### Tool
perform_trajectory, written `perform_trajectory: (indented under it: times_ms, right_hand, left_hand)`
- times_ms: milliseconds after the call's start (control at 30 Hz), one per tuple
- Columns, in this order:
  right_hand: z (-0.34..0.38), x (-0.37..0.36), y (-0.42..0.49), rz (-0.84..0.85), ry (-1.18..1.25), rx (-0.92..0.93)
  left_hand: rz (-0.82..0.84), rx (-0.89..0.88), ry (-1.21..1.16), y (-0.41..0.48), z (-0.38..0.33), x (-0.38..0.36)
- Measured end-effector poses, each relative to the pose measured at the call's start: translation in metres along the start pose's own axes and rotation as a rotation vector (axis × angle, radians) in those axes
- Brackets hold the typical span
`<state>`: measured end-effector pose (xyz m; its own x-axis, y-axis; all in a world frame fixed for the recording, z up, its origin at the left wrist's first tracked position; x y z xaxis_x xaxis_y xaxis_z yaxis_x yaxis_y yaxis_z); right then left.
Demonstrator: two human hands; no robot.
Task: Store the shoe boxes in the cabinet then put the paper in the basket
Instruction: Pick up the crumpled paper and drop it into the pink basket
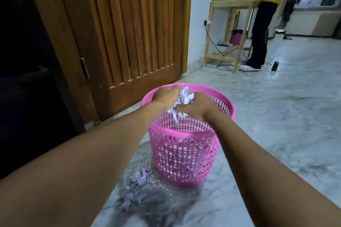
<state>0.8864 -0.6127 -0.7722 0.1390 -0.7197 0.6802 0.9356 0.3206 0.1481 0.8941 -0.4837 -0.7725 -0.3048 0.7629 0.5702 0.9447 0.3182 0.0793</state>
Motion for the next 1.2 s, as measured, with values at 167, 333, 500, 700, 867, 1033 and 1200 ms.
perform_trajectory:
  times_ms: [167, 333, 500, 700, 867, 1033, 1200]
  right_hand:
    - [-0.038, -0.029, -0.004, 0.136, -0.060, -0.130]
    - [-0.032, -0.035, -0.011, 0.207, -0.147, -0.223]
    - [-0.010, -0.047, -0.022, 0.199, -0.279, -0.174]
    - [0.009, -0.064, -0.050, 0.104, -0.373, -0.019]
    - [0.029, -0.063, -0.076, -0.153, -0.578, 0.137]
    - [0.038, -0.077, -0.090, -0.330, -0.575, 0.206]
    - [0.043, -0.084, -0.083, -0.344, -0.608, 0.158]
  left_hand:
    - [0.181, -0.076, 0.259, 0.017, 0.030, -0.026]
    - [0.173, -0.247, 0.530, 0.017, 0.044, -0.001]
    - [0.185, -0.358, 0.595, 0.001, 0.059, 0.020]
    - [0.263, -0.439, 0.508, -0.022, 0.076, 0.027]
    - [0.230, -0.502, 0.369, -0.051, 0.089, 0.039]
    - [0.142, -0.278, 0.263, -0.094, 0.176, 0.038]
    - [0.440, 0.155, 0.308, -0.155, 0.317, -0.008]
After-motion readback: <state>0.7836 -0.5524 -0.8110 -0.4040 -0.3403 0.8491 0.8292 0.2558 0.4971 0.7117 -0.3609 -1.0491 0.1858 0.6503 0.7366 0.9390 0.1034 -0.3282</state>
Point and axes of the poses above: each hand's wrist, its own y-axis towards the middle knuckle, its own x-axis out of the back of the hand, z = x × y, the point moved 10 cm from there along y, towards the middle knuckle
